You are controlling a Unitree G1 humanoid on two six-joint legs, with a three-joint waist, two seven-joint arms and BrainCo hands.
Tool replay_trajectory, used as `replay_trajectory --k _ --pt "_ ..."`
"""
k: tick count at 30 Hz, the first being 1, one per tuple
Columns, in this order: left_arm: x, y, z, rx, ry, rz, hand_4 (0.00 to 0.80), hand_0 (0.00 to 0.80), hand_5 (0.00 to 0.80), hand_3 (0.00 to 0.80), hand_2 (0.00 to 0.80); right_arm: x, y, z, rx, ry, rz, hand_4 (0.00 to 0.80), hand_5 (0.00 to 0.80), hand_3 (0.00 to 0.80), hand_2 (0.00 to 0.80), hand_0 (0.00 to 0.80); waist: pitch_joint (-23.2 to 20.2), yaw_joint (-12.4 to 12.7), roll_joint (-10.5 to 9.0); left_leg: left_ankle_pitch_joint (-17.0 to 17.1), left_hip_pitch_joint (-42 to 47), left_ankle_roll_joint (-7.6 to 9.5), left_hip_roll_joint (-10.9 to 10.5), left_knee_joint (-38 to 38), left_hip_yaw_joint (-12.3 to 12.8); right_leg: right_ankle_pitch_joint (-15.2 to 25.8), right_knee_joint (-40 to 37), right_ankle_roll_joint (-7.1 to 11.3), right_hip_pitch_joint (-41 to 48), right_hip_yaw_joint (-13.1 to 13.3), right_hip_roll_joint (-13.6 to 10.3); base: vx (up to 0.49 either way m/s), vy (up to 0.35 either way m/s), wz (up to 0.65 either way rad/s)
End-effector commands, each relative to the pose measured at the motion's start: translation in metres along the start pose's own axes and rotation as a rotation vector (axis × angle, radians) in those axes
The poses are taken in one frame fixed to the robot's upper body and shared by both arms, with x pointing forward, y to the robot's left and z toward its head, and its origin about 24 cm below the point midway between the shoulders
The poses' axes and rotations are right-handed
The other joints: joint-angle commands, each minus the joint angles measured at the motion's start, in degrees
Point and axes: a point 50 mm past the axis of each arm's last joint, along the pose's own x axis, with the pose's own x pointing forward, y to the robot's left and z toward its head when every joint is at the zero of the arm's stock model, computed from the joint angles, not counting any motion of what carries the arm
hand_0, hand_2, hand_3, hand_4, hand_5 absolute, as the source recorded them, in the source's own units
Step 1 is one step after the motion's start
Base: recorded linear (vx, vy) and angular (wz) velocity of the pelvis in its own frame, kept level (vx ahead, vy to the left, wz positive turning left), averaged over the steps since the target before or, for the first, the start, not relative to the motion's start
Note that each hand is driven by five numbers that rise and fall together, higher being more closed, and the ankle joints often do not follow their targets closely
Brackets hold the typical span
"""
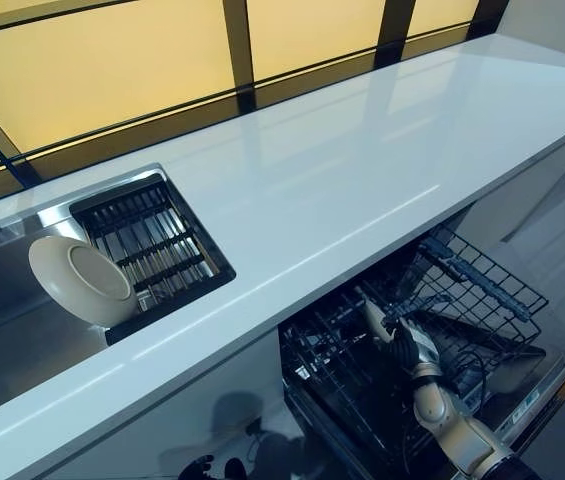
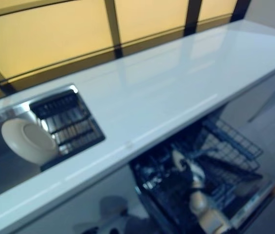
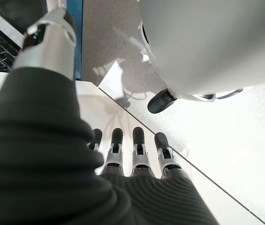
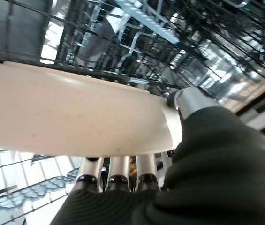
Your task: Take plates into dishwasher
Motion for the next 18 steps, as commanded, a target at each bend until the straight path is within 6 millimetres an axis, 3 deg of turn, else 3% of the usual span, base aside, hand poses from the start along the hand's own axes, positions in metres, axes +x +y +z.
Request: replay_trajectory --k 1,11,18 --pt "0.003 0.016 0.015 0.093 -0.032 0.021 0.000 0.000 0.000 0.000 0.000 0.010 -0.010 0.013 0.058 -0.029 -0.077 0.800 0.800 0.800 0.800 0.800 -0.5 2.4 -2.03 -3.5 0.9 -1.25 -0.6 1.2 -0.8 0.5 6.8 1.47 -5.7 1.3 -2.4 -0.003 -0.014 0.06" --pt "0.003 0.022 0.020 0.111 -0.056 0.020 0.000 0.000 0.000 0.000 0.000 0.023 -0.013 -0.003 0.014 0.062 -0.083 0.800 0.800 0.800 0.800 0.800 0.7 3.5 -1.62 -3.1 -0.1 -0.99 -1.0 1.2 -1.7 0.8 7.5 1.52 -6.6 0.4 -2.9 -0.004 -0.011 0.02" --pt "0.003 0.029 0.030 0.117 -0.090 0.032 0.000 0.000 0.000 0.000 0.000 0.038 -0.030 -0.008 -0.009 0.089 -0.124 0.800 0.800 0.800 0.800 0.800 2.3 4.3 -1.26 -2.8 -1.2 -0.81 -1.2 1.4 -2.4 0.7 8.9 1.42 -7.8 -0.2 -3.3 -0.022 -0.023 0.03"
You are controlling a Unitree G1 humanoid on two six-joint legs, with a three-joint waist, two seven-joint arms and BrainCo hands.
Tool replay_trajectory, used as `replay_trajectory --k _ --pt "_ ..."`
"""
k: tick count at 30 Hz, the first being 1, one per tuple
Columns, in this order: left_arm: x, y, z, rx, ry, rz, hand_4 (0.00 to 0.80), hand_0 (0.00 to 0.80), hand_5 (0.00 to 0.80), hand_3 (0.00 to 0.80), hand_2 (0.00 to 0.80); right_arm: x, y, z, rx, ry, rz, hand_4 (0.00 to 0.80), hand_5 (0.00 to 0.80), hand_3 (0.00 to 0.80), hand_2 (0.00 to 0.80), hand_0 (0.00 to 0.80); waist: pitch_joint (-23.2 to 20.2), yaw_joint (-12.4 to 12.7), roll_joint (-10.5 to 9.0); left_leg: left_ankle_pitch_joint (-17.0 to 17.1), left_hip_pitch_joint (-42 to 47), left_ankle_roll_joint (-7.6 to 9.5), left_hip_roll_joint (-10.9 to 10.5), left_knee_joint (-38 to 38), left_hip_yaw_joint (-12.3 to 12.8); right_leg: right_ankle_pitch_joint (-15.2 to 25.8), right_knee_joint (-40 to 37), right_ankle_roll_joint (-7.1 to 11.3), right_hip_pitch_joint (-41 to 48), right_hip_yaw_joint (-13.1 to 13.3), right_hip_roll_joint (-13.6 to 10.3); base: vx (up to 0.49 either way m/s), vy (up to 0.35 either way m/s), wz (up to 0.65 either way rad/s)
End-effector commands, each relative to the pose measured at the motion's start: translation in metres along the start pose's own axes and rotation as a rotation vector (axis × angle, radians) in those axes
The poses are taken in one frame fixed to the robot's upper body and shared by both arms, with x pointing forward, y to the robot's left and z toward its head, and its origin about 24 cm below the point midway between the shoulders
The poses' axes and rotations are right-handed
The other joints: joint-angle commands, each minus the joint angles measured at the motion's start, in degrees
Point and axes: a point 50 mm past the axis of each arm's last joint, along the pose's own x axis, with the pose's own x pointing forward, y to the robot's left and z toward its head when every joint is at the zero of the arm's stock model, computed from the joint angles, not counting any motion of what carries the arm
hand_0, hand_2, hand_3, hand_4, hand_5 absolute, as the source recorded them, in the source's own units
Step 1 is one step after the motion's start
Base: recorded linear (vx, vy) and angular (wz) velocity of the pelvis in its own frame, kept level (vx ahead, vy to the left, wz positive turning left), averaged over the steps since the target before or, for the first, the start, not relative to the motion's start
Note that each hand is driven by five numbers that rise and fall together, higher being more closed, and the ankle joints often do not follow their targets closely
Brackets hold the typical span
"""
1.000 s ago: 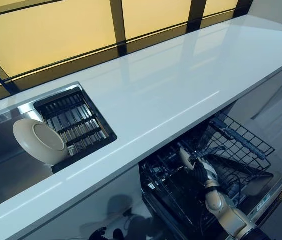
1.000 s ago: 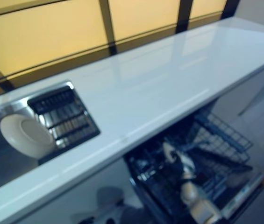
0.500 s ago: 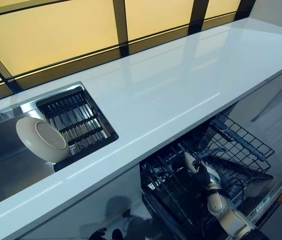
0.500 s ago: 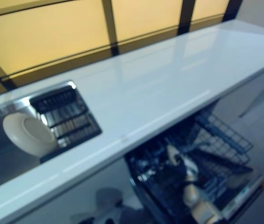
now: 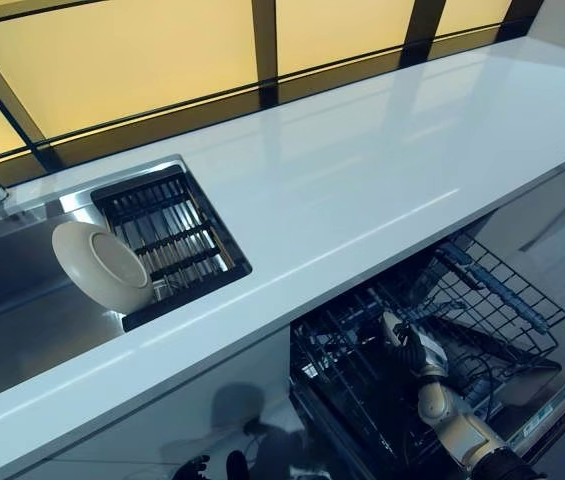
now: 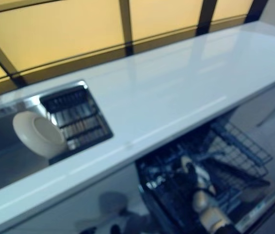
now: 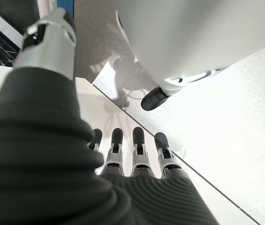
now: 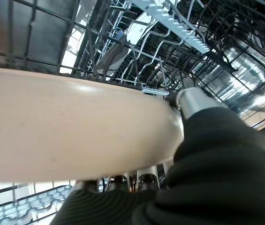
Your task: Take plates into dishwasher
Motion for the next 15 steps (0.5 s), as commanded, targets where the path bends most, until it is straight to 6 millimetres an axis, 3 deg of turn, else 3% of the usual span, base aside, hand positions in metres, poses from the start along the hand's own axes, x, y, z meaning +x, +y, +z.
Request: replay_trajectory --k 1,15 --pt "0.004 0.017 0.024 0.097 -0.068 0.022 0.000 0.000 0.000 0.000 0.000 0.022 -0.030 0.003 0.011 0.013 -0.109 0.800 0.800 0.800 0.800 0.800 1.4 1.8 -0.75 -3.1 0.1 -1.20 -1.0 1.4 -1.5 0.7 8.6 1.37 -7.0 0.8 -3.1 -0.002 -0.016 0.07" --pt "0.002 0.032 0.030 0.098 -0.096 0.043 0.000 0.000 0.000 0.000 0.000 0.050 -0.077 -0.013 -0.030 0.107 -0.179 0.800 0.800 0.800 0.800 0.800 4.5 3.6 -0.26 -2.2 -1.9 -1.77 -0.3 2.2 -1.1 1.5 9.2 1.34 -8.8 -1.2 -3.4 -0.009 -0.017 0.04"
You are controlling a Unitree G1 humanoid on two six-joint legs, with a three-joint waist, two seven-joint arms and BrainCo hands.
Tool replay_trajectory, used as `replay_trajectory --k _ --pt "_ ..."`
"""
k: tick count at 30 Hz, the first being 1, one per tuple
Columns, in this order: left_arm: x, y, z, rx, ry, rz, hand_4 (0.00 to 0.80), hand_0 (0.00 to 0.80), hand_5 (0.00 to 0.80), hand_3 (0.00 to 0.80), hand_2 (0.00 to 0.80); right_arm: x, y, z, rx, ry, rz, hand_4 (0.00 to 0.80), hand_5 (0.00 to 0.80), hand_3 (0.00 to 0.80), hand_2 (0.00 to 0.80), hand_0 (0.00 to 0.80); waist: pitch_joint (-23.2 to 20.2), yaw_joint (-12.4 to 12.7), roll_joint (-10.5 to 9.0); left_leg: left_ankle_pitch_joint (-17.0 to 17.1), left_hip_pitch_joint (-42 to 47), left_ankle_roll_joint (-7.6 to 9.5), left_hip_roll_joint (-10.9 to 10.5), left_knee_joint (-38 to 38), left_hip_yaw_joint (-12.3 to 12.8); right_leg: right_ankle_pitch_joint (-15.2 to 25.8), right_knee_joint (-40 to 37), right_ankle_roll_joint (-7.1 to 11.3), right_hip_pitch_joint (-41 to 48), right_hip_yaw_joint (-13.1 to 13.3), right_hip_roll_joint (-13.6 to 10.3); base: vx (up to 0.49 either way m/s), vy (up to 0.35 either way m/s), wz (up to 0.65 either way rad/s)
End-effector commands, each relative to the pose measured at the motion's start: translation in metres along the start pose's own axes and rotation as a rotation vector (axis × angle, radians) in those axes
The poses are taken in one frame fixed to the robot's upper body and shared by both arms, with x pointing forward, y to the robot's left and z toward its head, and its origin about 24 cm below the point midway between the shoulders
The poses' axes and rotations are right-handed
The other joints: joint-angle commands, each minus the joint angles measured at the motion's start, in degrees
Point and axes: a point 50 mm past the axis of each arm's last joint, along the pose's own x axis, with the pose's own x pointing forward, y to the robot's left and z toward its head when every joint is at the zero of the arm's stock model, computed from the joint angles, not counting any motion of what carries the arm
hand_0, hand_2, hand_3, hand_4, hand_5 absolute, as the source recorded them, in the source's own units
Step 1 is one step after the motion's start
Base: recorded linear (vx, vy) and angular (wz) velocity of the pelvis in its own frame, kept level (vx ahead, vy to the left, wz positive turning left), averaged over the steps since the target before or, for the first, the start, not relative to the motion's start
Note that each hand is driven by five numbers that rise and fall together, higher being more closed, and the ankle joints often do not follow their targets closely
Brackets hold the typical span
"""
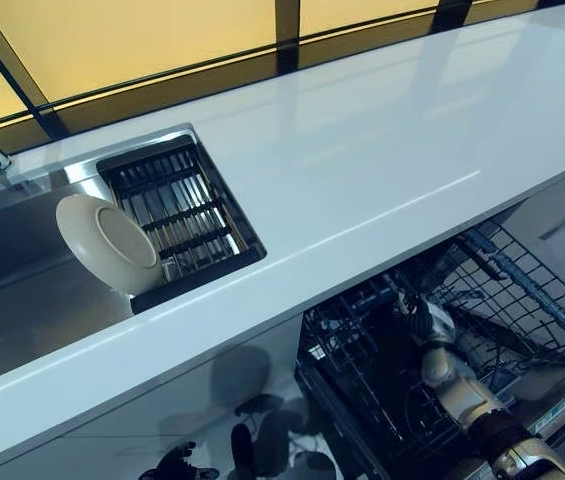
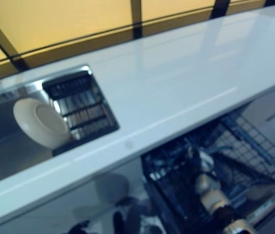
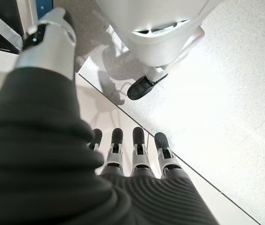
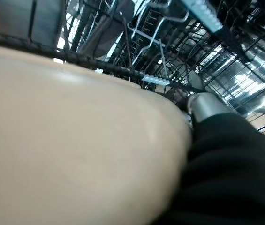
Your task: Take plates into dishwasher
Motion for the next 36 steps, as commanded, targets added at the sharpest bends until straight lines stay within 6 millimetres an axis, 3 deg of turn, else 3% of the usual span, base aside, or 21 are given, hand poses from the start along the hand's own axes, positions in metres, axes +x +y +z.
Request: replay_trajectory --k 1,6,14,36 --pt "0.004 0.008 0.025 0.058 -0.080 -0.002 0.000 0.000 0.000 0.000 0.000 0.017 -0.041 -0.024 -0.039 0.093 -0.091 0.800 0.800 0.800 0.800 0.800 0.8 2.3 -0.56 -2.5 -0.8 -2.25 0.4 2.4 -0.1 1.7 8.3 0.88 -7.8 0.1 -2.6 -0.022 -0.033 0.00" --pt "0.004 0.011 0.030 0.059 -0.101 0.004 0.000 0.000 0.000 0.000 0.000 0.026 -0.057 -0.031 -0.062 0.152 -0.118 0.800 0.800 0.800 0.800 0.800 1.9 2.7 -0.29 -2.5 -1.3 -2.32 0.3 2.7 -0.3 1.5 8.7 0.76 -8.2 0.0 -2.5 -0.013 -0.013 0.00" --pt "0.004 0.014 0.034 0.056 -0.118 0.014 0.000 0.000 0.000 0.000 0.000 0.030 -0.073 -0.064 -0.053 0.328 -0.117 0.800 0.800 0.800 0.800 0.800 2.9 3.5 0.35 -1.8 -2.4 -2.19 0.2 2.9 -1.2 1.7 8.7 0.31 -8.9 0.1 -2.0 -0.011 -0.005 0.03" --pt "0.003 0.017 0.030 0.044 -0.100 0.035 0.000 0.000 0.000 0.000 0.000 0.022 -0.067 -0.087 -0.055 0.421 -0.041 0.800 0.800 0.800 0.800 0.800 3.0 3.7 0.10 -1.4 -1.6 -1.70 -0.3 2.8 -2.7 1.8 9.5 -0.04 -8.5 1.2 -1.2 0.007 0.000 0.04"
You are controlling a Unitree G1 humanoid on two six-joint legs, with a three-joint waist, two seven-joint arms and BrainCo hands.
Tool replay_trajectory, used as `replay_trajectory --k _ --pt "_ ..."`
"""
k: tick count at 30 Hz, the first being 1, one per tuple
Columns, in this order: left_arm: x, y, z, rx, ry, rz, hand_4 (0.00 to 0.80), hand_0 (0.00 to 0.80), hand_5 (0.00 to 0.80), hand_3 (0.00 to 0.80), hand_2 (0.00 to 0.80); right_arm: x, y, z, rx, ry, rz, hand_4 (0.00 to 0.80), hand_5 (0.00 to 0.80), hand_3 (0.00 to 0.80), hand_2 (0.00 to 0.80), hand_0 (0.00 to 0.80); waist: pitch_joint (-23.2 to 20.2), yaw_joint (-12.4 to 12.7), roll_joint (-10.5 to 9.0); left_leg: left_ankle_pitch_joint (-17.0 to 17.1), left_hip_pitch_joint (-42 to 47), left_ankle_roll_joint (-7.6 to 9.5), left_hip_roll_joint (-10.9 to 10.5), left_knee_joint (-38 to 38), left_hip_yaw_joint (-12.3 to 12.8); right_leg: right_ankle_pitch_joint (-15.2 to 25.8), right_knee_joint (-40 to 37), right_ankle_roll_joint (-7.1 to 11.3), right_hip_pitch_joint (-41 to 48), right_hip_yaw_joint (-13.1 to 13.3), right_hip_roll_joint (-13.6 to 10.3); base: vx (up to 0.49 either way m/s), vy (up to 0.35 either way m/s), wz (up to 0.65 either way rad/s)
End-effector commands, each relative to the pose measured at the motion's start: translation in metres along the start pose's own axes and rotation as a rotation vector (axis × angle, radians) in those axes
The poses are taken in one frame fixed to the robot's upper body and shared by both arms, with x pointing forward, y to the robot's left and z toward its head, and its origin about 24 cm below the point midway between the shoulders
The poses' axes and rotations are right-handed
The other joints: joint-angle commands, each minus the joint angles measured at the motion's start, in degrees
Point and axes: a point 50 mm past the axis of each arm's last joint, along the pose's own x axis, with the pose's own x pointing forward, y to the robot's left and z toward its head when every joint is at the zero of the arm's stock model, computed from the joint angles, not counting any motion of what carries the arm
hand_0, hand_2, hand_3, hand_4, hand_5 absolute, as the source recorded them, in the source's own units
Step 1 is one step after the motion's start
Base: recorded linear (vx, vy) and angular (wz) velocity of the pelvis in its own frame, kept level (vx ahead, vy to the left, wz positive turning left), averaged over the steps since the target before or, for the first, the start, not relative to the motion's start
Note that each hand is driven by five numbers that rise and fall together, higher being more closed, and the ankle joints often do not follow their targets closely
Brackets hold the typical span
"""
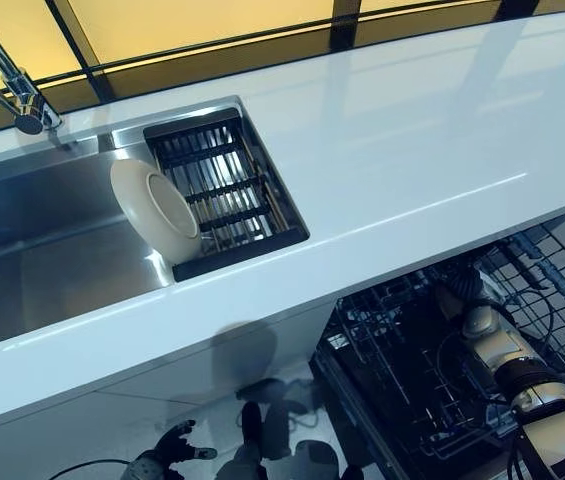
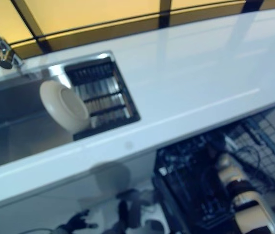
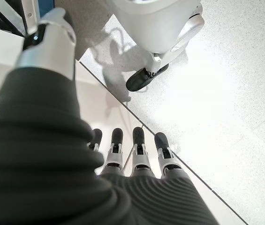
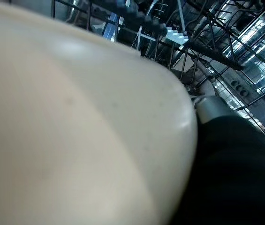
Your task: Take plates into dishwasher
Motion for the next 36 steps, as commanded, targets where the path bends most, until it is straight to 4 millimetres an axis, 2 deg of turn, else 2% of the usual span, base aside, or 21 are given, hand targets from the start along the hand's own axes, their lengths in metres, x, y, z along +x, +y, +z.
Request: replay_trajectory --k 1,12,13,14,36 --pt "0.003 0.000 0.010 0.016 -0.027 0.007 0.000 0.000 0.000 0.000 0.000 -0.007 -0.007 -0.060 -0.092 0.212 0.009 0.800 0.800 0.800 0.800 0.800 0.5 0.3 -0.06 -2.7 -0.3 -3.33 0.7 2.6 -0.6 2.0 6.3 -0.62 -7.3 1.5 -0.4 0.000 0.000 0.00" --pt "0.002 0.001 0.006 0.011 -0.012 0.012 0.000 0.000 0.000 0.000 0.000 -0.012 -0.001 -0.068 -0.100 0.225 0.037 0.800 0.800 0.800 0.800 0.800 0.1 0.2 -0.42 -2.4 0.2 -3.28 0.7 2.8 -1.0 2.2 6.0 -0.66 -6.1 1.8 -0.2 0.004 -0.001 0.00" --pt "0.002 0.000 0.004 0.011 -0.005 0.011 0.000 0.000 0.000 0.000 0.000 -0.013 0.001 -0.071 -0.104 0.235 0.043 0.364 0.364 0.364 0.364 0.364 0.0 0.2 -0.51 -2.4 0.4 -3.30 0.7 2.8 -1.1 2.2 5.9 -0.71 -5.7 1.9 -0.1 0.044 -0.010 0.01" --pt "0.001 0.000 0.003 0.011 -0.004 0.010 0.000 0.000 0.000 0.000 0.000 -0.014 0.002 -0.071 -0.107 0.236 0.045 0.000 0.000 0.000 0.000 0.000 0.0 0.2 -0.53 -2.4 0.5 -3.31 0.7 2.8 -1.1 2.2 5.9 -0.72 -5.6 1.9 -0.1 0.045 -0.009 0.00" --pt "-0.006 -0.003 -0.020 0.002 0.063 0.014 0.000 0.000 0.000 0.000 0.000 -0.031 0.012 -0.070 -0.032 0.148 0.044 0.000 0.000 0.000 0.000 0.000 -1.2 -0.9 -2.01 -2.1 2.4 -3.48 1.2 3.1 -0.4 2.6 4.8 -0.64 -2.2 2.8 0.3 0.025 -0.005 -0.01"
